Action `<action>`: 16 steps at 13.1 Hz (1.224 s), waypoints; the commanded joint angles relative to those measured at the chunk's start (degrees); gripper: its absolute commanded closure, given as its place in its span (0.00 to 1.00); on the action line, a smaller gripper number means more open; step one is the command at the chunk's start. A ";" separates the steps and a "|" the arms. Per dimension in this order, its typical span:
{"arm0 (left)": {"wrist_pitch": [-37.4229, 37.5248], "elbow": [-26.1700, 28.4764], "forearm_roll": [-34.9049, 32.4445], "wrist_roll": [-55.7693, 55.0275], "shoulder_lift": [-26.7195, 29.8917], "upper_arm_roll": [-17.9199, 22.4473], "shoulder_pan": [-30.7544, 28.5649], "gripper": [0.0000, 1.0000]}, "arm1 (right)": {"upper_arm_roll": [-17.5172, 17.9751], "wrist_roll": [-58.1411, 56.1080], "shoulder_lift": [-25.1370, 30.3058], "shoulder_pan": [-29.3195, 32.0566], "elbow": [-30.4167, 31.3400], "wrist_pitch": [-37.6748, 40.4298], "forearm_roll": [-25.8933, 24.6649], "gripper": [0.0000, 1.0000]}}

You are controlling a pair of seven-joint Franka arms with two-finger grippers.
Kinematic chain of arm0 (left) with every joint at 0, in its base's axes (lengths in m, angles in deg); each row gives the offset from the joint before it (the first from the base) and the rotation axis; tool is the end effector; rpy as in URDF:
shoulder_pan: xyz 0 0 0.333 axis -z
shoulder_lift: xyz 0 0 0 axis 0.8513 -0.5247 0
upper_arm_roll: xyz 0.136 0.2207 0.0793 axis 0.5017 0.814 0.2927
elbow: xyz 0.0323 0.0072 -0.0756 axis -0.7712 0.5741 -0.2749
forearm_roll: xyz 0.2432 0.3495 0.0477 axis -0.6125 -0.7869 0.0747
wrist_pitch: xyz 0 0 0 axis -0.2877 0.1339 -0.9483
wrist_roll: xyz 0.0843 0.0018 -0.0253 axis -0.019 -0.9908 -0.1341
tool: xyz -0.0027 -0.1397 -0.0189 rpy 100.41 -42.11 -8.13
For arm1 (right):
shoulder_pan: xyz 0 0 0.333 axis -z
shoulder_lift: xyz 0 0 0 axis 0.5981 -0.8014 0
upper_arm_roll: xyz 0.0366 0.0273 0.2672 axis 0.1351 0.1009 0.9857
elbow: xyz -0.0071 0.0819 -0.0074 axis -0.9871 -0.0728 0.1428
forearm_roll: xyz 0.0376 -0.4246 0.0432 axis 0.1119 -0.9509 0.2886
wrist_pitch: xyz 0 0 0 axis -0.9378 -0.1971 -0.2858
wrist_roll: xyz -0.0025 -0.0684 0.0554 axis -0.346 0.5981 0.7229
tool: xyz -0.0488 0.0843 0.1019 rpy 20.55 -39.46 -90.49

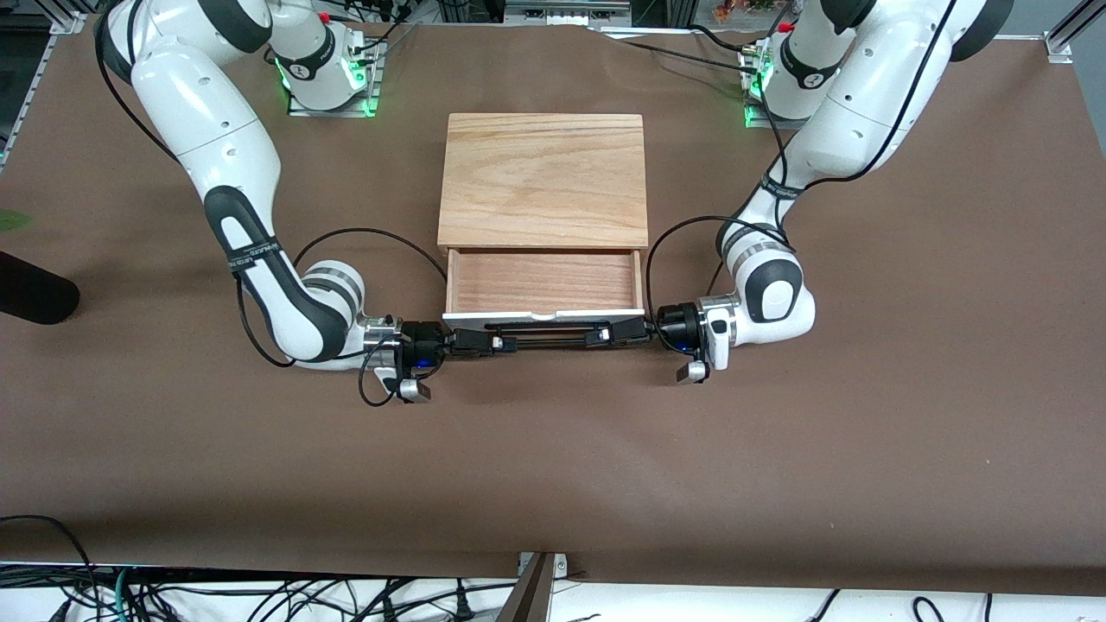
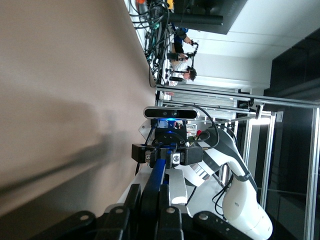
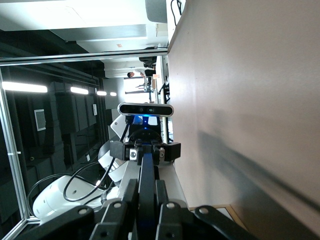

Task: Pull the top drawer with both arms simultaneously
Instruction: 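Pull the drawer out from the cabinet with both grippers together, then open both grippers and draw them back from the handle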

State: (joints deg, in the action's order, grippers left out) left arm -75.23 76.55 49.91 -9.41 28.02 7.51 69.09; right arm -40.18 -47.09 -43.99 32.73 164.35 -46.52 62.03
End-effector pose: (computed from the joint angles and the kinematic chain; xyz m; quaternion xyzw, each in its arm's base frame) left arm 0.6041 -0.3106 0.0969 0.7255 0.1035 0.0112 0.6804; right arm 0.6309 0.3276 0.1004 -0.7346 0.0154 0.0267 0.6778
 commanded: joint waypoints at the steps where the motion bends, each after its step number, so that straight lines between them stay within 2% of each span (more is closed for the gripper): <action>1: 1.35 3.23 -1.13 -3.37 3.39 1.29 -1.94 0.20 | -2.73 0.67 -1.05 2.96 -2.08 -1.16 -1.93 1.00; 2: 1.34 3.23 -1.13 -2.76 3.47 1.29 -1.94 0.00 | -2.73 0.67 -1.05 2.96 -2.00 -1.24 -1.84 1.00; 4: 1.34 3.23 -1.13 -3.63 3.74 1.29 -1.94 0.00 | -2.73 0.67 -0.97 2.96 -1.91 -1.33 -1.93 1.00; 6: 1.34 3.23 -1.13 -4.24 3.83 1.29 -1.94 0.00 | -2.73 0.32 -0.70 2.96 -1.91 -1.16 -2.28 0.01; 10: 1.34 3.23 -1.92 -7.76 5.84 2.08 -2.20 0.00 | -2.73 0.67 0.00 2.87 -2.17 -0.98 -2.45 0.00; 12: 1.34 3.23 -6.20 -8.11 7.33 4.18 -2.47 0.00 | -2.91 1.28 2.97 2.87 -2.00 -1.15 -6.47 0.00; 14: 1.34 3.32 -10.86 -10.39 9.35 6.38 -2.99 0.00 | -4.75 8.02 7.63 2.78 -1.47 -1.24 -15.15 0.00; 16: 1.34 3.75 -16.48 -14.94 12.25 8.31 -3.08 0.00 | -5.37 14.70 12.81 2.87 -0.68 -1.07 -29.01 0.00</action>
State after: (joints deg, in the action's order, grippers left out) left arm -73.93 78.05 37.82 -20.39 36.06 14.41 65.90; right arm -44.43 -37.88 -37.05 35.88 161.36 -47.59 41.92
